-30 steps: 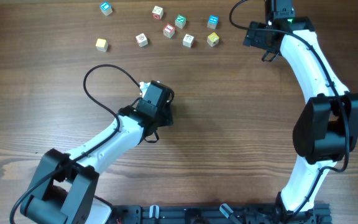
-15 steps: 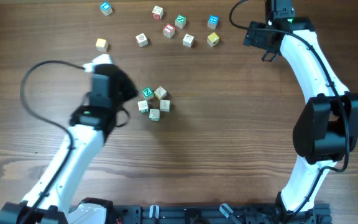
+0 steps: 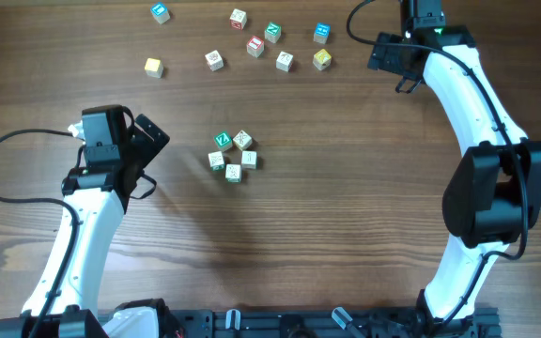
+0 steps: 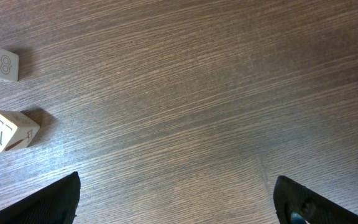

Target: Form a circle

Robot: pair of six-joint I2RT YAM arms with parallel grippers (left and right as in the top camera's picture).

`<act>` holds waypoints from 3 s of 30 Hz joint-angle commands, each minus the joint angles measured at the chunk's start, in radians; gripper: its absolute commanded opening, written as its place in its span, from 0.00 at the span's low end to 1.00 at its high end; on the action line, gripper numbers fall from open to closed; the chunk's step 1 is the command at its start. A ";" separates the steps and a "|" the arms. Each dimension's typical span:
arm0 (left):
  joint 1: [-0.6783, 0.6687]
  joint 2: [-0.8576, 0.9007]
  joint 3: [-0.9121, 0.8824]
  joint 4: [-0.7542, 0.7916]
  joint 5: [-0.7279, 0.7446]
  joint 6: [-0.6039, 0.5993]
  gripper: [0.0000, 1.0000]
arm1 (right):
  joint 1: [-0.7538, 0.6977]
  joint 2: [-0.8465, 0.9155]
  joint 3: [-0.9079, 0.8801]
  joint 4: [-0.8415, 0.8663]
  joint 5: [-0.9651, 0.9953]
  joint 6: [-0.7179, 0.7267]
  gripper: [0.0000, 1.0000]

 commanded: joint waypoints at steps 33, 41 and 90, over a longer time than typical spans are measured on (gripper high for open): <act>0.003 -0.163 0.003 -0.031 -0.027 0.001 1.00 | 0.001 -0.010 0.015 0.002 0.020 -0.004 1.00; 0.003 -0.449 -0.053 0.285 -0.041 0.001 1.00 | 0.001 -0.010 0.014 0.002 0.020 -0.005 1.00; -0.076 -1.328 -0.814 0.364 0.020 0.299 1.00 | 0.001 -0.010 0.015 0.002 0.020 -0.005 1.00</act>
